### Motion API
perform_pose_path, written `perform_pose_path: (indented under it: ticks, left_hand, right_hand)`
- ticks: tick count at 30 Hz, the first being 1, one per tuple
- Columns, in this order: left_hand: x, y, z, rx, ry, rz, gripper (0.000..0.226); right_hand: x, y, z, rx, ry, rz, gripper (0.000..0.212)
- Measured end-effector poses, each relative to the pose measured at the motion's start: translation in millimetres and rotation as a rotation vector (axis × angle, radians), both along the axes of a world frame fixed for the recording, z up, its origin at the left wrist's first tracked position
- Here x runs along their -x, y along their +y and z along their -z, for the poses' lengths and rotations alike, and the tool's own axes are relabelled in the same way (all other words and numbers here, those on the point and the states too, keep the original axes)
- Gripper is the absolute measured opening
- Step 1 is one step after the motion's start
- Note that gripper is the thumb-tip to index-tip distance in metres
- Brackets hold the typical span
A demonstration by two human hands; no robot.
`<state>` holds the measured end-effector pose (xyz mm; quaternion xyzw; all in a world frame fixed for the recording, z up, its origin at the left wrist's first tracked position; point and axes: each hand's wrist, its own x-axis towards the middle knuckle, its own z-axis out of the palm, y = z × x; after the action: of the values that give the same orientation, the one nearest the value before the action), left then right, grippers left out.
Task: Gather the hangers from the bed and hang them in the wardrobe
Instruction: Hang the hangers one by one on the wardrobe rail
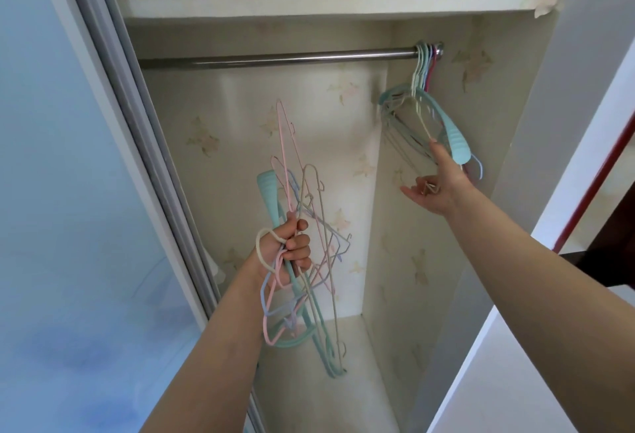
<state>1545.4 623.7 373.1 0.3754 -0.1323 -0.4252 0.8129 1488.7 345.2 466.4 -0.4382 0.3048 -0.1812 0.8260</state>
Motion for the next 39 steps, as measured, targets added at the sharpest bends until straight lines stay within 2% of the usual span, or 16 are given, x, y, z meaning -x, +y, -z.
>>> perform_pose_path:
  ticks: [3, 4, 6, 8, 9, 13, 15, 18, 20, 23, 25, 27, 30, 35, 37, 39]
  left_hand:
    - [1.5, -0.4, 3.2, 0.050, 0.000, 0.041, 0.040]
    - [2.3, -1.2, 3.2, 0.062, 0.005, 0.054, 0.040]
    - [2.4, -1.8, 3.1, 0.079, 0.019, 0.087, 0.037]
    - [2.0, -1.7, 3.2, 0.077, 0.021, 0.115, 0.035]
    - [2.2, -1.6, 2.8, 0.073, 0.023, 0.122, 0.034]
    - [7.1, -3.8, 0.2, 0.061, 0.042, 0.100, 0.036]
    - [9.2, -3.3, -0.6, 0.027, 0.037, 0.097, 0.038]
    - [12.4, 0.5, -2.2, -0.076, 0.022, 0.110, 0.034]
    - [15.6, 1.0, -2.4, -0.171, 0.012, 0.104, 0.021]
    - [22.5, 0.4, 1.0, -0.303, -0.028, 0.124, 0.026]
    - [26.9, 0.9, 4.3, -0.334, -0.043, 0.171, 0.026]
    - [28.3, 3.2, 9.2, -0.325, -0.040, 0.210, 0.028]
    - [24.3, 6.4, 16.7, -0.279, 0.005, 0.233, 0.030]
    - [20.0, 7.5, 23.2, -0.360, 0.138, 0.065, 0.016]
    - [14.3, 7.8, 30.9, -0.430, 0.162, 0.007, 0.021]
    - [5.8, 8.8, 36.4, -0.488, 0.151, 0.010, 0.029]
  right_hand:
    - [6.4, 11.4, 24.8, -0.047, 0.011, -0.061, 0.092]
    - [9.5, 18.6, 39.3, -0.047, 0.062, -0.093, 0.093]
    - [18.3, 40.2, 70.6, 0.033, 0.166, -0.236, 0.080]
    - [29.0, 66.3, 97.4, 0.359, 0.275, -0.470, 0.063]
    - [35.2, 79.9, 107.3, 0.524, 0.312, -0.574, 0.063]
    - [51.6, 115.4, 130.1, 0.893, 0.348, -0.893, 0.106]
    - [51.6, 118.1, 132.8, 1.086, 0.363, -0.820, 0.108]
    - [42.1, 107.7, 122.5, 1.446, 0.260, -0.410, 0.075]
    - [30.6, 94.5, 110.5, 1.682, 0.128, -0.235, 0.063]
    - [7.6, 74.8, 97.7, 1.914, 0.121, -0.200, 0.059]
    - [-6.7, 61.9, 94.6, 2.018, 0.212, -0.301, 0.048]
    - [-15.9, 48.8, 97.5, 2.080, 0.226, -0.398, 0.036]
    - [-14.9, 35.6, 100.9, 2.035, -0.008, -0.410, 0.022]
    - [-1.5, 20.1, 101.8, 2.071, -0.231, -0.302, 0.025]
    - [1.6, 12.5, 102.3, 2.099, -0.287, -0.267, 0.023]
    - [4.8, 1.9, 102.3, 2.137, -0.336, -0.215, 0.033]
